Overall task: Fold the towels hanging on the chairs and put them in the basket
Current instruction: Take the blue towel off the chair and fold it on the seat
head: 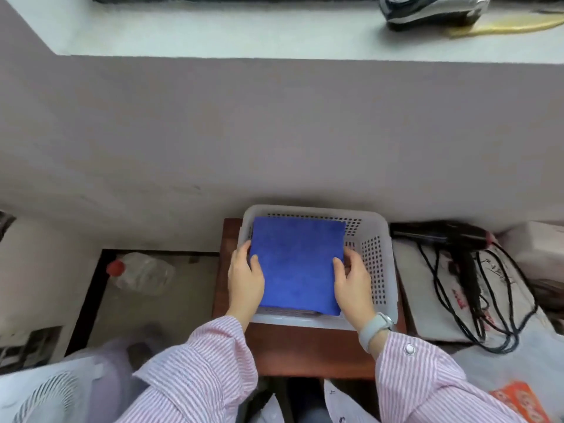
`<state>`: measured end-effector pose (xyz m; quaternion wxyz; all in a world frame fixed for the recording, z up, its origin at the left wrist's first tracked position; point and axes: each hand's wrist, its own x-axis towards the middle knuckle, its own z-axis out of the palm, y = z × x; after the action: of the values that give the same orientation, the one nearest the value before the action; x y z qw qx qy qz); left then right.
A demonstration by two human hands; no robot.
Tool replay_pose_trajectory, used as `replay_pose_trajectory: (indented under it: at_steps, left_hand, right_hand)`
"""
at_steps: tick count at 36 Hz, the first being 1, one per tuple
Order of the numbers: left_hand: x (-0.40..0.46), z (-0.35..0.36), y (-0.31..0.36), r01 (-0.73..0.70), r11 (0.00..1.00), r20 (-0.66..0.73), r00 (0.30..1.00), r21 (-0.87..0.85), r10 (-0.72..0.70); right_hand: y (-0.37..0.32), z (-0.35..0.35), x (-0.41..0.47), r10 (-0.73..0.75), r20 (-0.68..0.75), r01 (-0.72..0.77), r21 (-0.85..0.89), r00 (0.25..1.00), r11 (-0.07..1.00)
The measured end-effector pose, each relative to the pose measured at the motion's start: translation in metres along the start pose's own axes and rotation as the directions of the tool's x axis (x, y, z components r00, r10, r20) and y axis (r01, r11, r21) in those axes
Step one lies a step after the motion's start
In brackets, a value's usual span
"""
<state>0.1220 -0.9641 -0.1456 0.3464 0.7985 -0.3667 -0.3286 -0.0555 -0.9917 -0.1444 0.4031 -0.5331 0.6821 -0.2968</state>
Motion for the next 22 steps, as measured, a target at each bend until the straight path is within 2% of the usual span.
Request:
replay_pose_trajectory:
  at_steps: [3,5,8,9,11,13,15,18,22]
  left_hand:
    - [-0.001,0.01,0.002,-0.003,0.984,-0.042,0.999,0.178,0.01]
    - [-0.004,0.012,0.007,-0.065,0.934,-0.096,0.99,0.352,0.105]
    - [-0.002,0.013,0.011,-0.288,0.798,-0.046,0.93,0.53,0.366]
    - [0.001,0.012,0.012,-0.372,0.731,0.016,0.896,0.572,0.443]
    - [0.012,0.015,0.012,-0.501,0.596,0.154,0.83,0.628,0.535]
    - [0.023,0.021,0.008,-0.565,0.495,0.283,0.797,0.659,0.533]
    - [0.032,0.028,-0.001,-0.582,0.454,0.358,0.796,0.675,0.488]
    - [0.039,0.036,-0.018,-0.583,0.464,0.375,0.801,0.667,0.467]
    - [0.041,0.044,-0.024,-0.571,0.489,0.355,0.81,0.659,0.467]
  right_hand:
    - [0.012,-0.002,0.006,0.124,0.01,-0.124,0.01,0.992,0.992]
    - [0.013,-0.004,0.004,0.094,-0.057,-0.095,-0.012,0.994,0.995]
    - [0.001,-0.007,0.003,-0.199,-0.155,0.159,-0.241,0.968,0.957]
    - [-0.004,-0.005,0.003,-0.311,-0.127,0.252,-0.344,0.942,0.905]
    - [-0.009,0.006,0.007,-0.467,0.021,0.403,-0.541,0.884,0.738]
    - [-0.007,0.019,0.014,-0.459,0.158,0.438,-0.665,0.874,0.604]
    - [0.001,0.03,0.022,-0.385,0.212,0.409,-0.723,0.898,0.556]
    - [0.018,0.037,0.031,-0.33,0.253,0.4,-0.752,0.909,0.524]
    - [0.029,0.044,0.035,-0.333,0.259,0.406,-0.747,0.907,0.526]
